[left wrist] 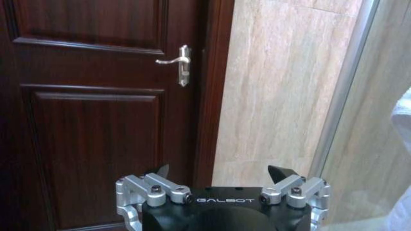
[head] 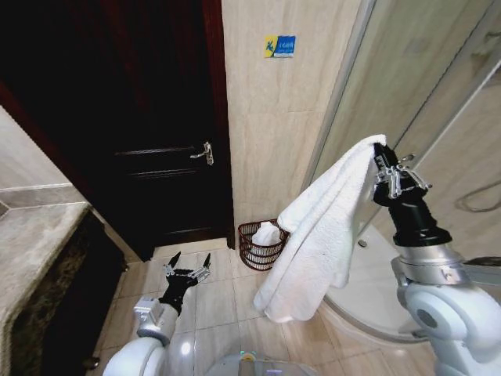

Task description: Discard the used towel into the hamper.

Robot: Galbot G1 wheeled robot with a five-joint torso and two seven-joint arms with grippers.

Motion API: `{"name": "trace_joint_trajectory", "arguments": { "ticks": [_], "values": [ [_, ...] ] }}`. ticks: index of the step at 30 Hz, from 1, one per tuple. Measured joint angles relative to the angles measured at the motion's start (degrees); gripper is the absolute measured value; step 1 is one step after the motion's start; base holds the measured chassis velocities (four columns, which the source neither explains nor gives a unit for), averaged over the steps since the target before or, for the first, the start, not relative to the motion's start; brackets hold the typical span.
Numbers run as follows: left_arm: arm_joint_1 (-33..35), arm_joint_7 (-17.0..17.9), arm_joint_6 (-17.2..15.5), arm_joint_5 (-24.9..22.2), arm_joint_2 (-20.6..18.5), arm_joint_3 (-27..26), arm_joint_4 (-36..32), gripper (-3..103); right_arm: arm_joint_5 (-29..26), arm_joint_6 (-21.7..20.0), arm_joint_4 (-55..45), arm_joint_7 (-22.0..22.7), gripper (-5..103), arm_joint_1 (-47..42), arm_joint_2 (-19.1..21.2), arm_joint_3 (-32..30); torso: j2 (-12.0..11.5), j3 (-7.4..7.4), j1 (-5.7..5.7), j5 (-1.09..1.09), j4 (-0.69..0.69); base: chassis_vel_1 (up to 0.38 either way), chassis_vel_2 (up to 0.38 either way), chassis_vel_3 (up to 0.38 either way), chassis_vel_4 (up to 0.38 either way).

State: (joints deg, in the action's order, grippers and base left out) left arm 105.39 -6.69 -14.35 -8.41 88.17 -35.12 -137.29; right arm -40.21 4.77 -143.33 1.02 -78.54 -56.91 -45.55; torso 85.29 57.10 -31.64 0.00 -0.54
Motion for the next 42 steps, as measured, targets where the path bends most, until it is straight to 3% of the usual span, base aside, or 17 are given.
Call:
{"name": "trace_joint_trajectory", "arguments": {
  "ticks": [22,32,35,38,40,42],
  "values": [
    [0.00,0.00,0.00,0.00,0.00,0.00,0.00,100,-0.19,-0.18,0.02,-0.68,0,0.27,1.02,0.15,0.00,0.00,0.02,0.01,0.00,-0.030,0.032,0.036,-0.034],
    [0.00,0.00,0.00,0.00,0.01,0.00,0.00,100,-0.28,0.00,0.06,-1.58,0,0.07,1.15,0.43,-0.01,0.01,-0.03,0.04,0.02,-0.156,0.159,0.161,-0.160],
    [0.00,0.00,0.00,0.00,-0.02,0.00,0.00,100,-0.32,0.02,0.06,-1.61,0,0.02,1.15,0.36,-0.01,0.01,-0.02,-0.04,0.00,-0.184,0.189,0.178,-0.188],
    [0.00,0.00,0.00,0.00,0.00,0.00,0.00,100,-0.34,0.03,0.09,-1.62,0,-0.17,1.12,0.34,-0.01,0.01,-0.02,0.05,0.02,-0.149,0.166,0.160,-0.151],
    [-0.01,0.00,0.00,0.00,-0.01,0.00,0.00,100,-0.37,0.03,0.09,-1.62,0,-0.25,1.11,0.26,-0.01,0.00,-0.01,-0.04,0.00,-0.158,0.155,0.171,-0.146],
    [0.00,0.00,0.00,0.00,0.00,0.00,0.00,100,-0.44,0.03,0.09,-1.62,0,-0.25,1.15,0.23,-0.01,0.00,-0.01,0.04,0.00,-0.160,0.123,0.145,-0.146]
  ]
}}
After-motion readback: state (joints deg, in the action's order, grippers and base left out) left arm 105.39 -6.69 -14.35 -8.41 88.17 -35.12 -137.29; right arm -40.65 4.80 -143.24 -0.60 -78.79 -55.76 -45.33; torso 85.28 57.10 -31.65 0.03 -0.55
